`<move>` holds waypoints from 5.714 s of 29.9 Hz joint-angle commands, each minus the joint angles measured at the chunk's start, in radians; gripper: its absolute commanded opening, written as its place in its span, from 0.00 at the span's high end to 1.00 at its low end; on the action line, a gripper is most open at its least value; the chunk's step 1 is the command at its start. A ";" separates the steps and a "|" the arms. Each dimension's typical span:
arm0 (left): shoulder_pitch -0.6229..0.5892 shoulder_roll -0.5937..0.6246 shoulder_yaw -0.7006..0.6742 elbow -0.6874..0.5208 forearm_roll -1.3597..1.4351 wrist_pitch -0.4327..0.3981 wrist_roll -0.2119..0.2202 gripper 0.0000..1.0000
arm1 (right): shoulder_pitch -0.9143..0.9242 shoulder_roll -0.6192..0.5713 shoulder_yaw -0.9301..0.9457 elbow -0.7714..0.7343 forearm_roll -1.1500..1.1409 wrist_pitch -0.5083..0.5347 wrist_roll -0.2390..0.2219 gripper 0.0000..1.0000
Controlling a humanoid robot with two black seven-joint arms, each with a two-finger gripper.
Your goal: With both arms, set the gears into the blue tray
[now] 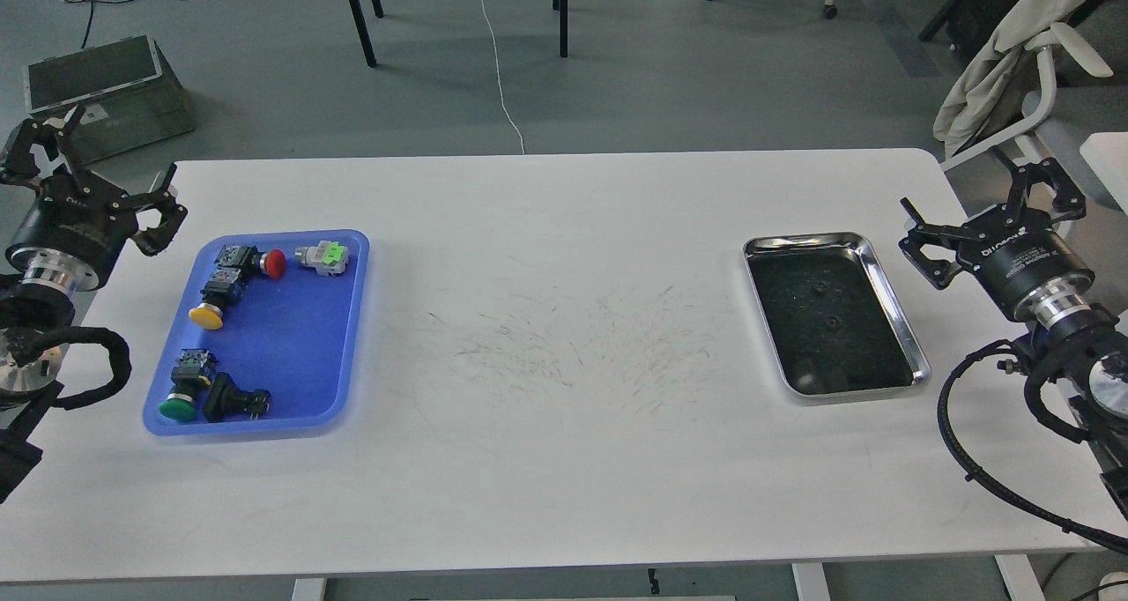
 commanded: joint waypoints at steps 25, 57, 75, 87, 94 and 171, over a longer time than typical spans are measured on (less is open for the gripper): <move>-0.008 -0.023 -0.002 -0.003 0.046 0.002 0.000 0.01 | 0.067 -0.389 -0.160 0.246 -0.424 -0.061 -0.022 0.01; -0.007 -0.015 -0.002 -0.028 0.080 0.000 0.000 0.01 | 0.557 -0.192 -0.991 -0.001 -1.395 -0.127 -0.054 0.01; -0.005 -0.013 -0.002 -0.028 0.089 -0.003 0.000 0.01 | 0.624 0.025 -1.175 -0.189 -1.413 -0.165 -0.055 0.07; -0.005 -0.013 -0.002 -0.026 0.089 -0.006 0.000 0.01 | 0.638 0.080 -1.205 -0.282 -1.414 -0.165 -0.074 0.28; -0.005 -0.013 -0.002 -0.028 0.089 -0.006 0.000 0.01 | 0.650 0.115 -1.245 -0.312 -1.416 -0.195 -0.074 0.34; 0.001 0.040 -0.012 -0.031 0.086 -0.009 -0.002 0.01 | 0.903 0.523 -1.301 -0.260 -0.908 -0.291 0.014 0.99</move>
